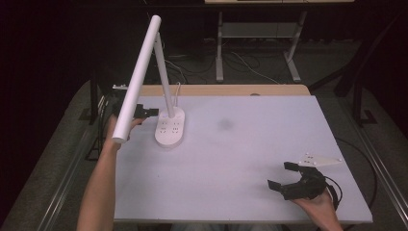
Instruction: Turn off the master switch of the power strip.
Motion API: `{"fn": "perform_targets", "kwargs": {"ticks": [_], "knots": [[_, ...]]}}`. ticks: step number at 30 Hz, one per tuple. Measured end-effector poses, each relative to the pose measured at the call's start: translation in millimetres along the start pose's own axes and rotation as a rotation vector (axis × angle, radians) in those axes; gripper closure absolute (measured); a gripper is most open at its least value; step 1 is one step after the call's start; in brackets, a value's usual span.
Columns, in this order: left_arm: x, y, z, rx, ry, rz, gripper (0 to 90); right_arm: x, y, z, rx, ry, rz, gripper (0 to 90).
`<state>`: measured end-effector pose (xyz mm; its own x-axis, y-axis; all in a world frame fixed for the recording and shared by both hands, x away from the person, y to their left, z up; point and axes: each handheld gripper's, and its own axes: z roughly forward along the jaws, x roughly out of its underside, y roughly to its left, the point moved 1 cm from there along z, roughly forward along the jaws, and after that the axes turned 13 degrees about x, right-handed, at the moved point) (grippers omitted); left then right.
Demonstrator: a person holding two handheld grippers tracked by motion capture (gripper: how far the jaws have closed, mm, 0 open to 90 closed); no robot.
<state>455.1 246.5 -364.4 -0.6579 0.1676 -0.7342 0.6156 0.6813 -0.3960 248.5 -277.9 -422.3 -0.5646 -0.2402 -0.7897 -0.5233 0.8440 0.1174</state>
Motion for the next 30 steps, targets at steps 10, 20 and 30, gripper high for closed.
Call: {"fn": "perform_targets", "kwargs": {"ticks": [10, 20, 30], "knots": [[0.9, 4.8, 13.0, 0.003, -0.028, -0.043, 19.7, 0.0, -0.5, 0.5, 0.003, 0.000, -0.004, 0.0], [1.8, 11.1, 26.2, -0.006, -0.080, -0.075, 33.9, 0.5, -0.9, 1.0, 0.007, 0.005, -0.001, 0.0], [1.4, 14.8, 33.5, -0.015, -0.124, -0.121, 48.3, 0.6, -1.3, 2.4, 0.007, 0.008, -0.004, 0.1]]}}
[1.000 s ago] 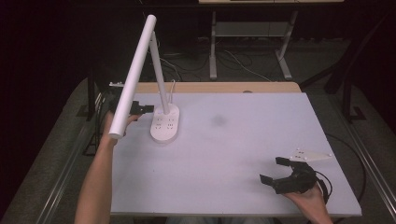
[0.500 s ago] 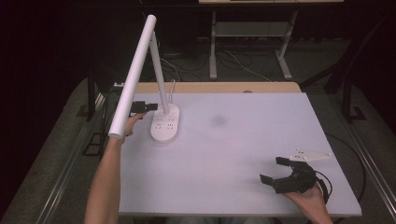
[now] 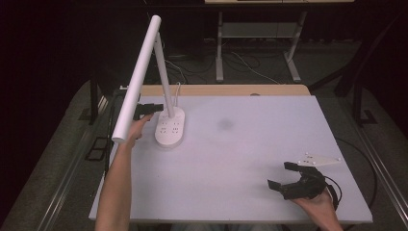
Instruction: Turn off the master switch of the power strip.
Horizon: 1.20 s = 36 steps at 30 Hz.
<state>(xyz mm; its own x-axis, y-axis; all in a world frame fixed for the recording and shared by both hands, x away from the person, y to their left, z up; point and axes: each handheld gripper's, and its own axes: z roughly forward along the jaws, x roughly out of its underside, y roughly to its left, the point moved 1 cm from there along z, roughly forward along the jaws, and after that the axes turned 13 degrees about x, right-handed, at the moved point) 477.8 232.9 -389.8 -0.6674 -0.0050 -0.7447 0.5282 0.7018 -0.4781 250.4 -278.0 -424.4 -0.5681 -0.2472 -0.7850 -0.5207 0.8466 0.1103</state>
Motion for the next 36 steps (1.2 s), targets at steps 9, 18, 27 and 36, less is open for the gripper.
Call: {"fn": "perform_targets", "kwargs": {"ticks": [9, 18, 27, 36], "knots": [[1.9, 7.7, 5.9, 0.001, -0.005, -0.048, 70.8, 0.2, 0.3, 0.2, 0.001, 0.002, 0.000, 0.0], [6.6, 10.1, 18.2, -0.014, 0.002, -0.068, 86.3, 0.4, -0.1, 0.3, 0.003, 0.002, -0.001, 0.1], [10.8, 13.1, 27.4, -0.034, 0.027, -0.063, 89.7, 0.5, -0.3, 0.0, 0.004, 0.005, 0.002, 0.0], [15.3, 14.7, 34.2, -0.061, 0.057, -0.062, 89.8, 0.7, -0.4, 0.6, 0.004, 0.004, 0.000, 0.0]]}}
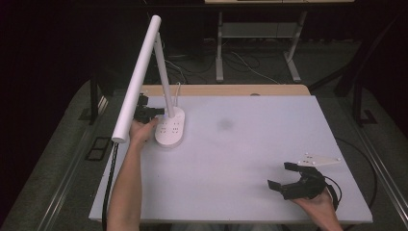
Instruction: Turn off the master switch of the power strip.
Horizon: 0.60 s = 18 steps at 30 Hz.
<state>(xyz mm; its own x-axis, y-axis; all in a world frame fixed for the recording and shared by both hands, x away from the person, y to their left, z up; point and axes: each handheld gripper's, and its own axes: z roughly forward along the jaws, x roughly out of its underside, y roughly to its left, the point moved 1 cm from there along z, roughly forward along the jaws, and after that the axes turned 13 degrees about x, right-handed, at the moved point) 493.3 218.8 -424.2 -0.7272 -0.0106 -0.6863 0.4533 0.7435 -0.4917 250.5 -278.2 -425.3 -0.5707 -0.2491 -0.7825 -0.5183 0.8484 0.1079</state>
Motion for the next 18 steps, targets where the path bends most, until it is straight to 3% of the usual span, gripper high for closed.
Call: {"fn": "perform_targets", "kwargs": {"ticks": [18], "knots": [[4.8, 4.4, 4.4, -0.003, 0.000, -0.003, 90.0, 0.6, 0.4, 2.4, 0.000, 0.013, -0.005, 0.1]]}}
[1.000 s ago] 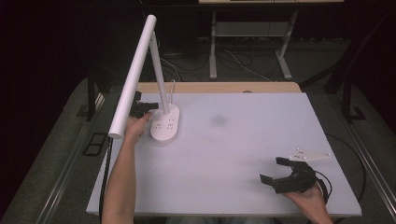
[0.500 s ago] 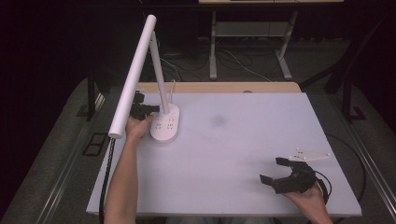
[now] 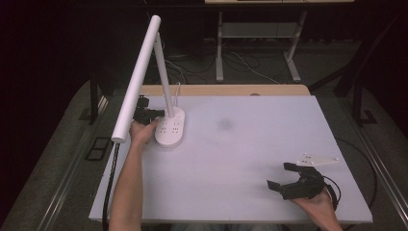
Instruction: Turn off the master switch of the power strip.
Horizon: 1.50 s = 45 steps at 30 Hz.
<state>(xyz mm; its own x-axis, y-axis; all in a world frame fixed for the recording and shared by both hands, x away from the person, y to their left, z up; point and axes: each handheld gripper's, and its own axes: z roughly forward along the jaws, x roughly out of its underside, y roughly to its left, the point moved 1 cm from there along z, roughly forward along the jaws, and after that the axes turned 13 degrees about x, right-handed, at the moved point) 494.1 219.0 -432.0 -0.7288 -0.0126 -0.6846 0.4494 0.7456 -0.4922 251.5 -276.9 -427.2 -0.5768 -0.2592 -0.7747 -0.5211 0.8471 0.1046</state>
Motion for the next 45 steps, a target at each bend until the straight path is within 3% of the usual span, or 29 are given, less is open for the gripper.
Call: {"fn": "perform_targets", "kwargs": {"ticks": [3, 6, 8, 11, 15, 20, 25, 35, 38, 41, 45], "knots": [[0.7, -0.5, 1.4, -0.006, 0.015, 0.006, 90.0, 0.2, 0.2, -0.4, 0.000, -0.002, 0.001, 0.0], [0.5, 2.0, 1.2, 0.015, 0.008, -0.024, 90.0, 0.2, 0.4, -0.4, -0.001, -0.002, 0.000, 0.1], [-0.3, 2.1, 2.0, -0.002, -0.004, -0.039, 90.0, 0.3, 0.8, 0.0, -0.001, 0.003, 0.000, 0.1], [-2.0, 0.9, 3.6, -0.016, 0.010, -0.020, 90.0, 0.2, 1.7, 1.3, -0.002, 0.005, -0.007, 0.1], [-2.0, 1.4, 3.8, -0.009, 0.007, -0.031, 90.0, 0.2, 1.8, 1.1, -0.003, 0.002, -0.008, 0.1], [-2.4, -3.0, 5.3, -0.047, 0.020, -0.001, 90.0, 0.2, 0.8, -0.1, -0.001, 0.002, -0.002, 0.0], [-1.3, -2.4, 5.3, -0.045, 0.017, -0.018, 90.0, 0.1, 0.4, -1.8, 0.003, -0.007, -0.005, 0.1], [-4.0, -7.2, 3.3, -0.081, 0.019, 0.011, 90.0, -0.3, 0.4, -2.1, 0.005, -0.007, 0.000, 0.0], [-2.2, -6.0, -0.2, -0.060, 0.024, 0.008, 90.0, -0.4, -0.2, -1.6, 0.006, -0.009, 0.000, 0.1], [2.9, -1.8, -6.0, -0.027, -0.027, -0.042, 90.0, -0.9, -0.3, -1.6, 0.005, -0.009, 0.001, 0.0], [6.8, 1.2, -12.1, -0.004, -0.065, -0.056, 90.0, -1.0, -0.9, -2.2, 0.005, -0.016, -0.003, 0.0]]}}
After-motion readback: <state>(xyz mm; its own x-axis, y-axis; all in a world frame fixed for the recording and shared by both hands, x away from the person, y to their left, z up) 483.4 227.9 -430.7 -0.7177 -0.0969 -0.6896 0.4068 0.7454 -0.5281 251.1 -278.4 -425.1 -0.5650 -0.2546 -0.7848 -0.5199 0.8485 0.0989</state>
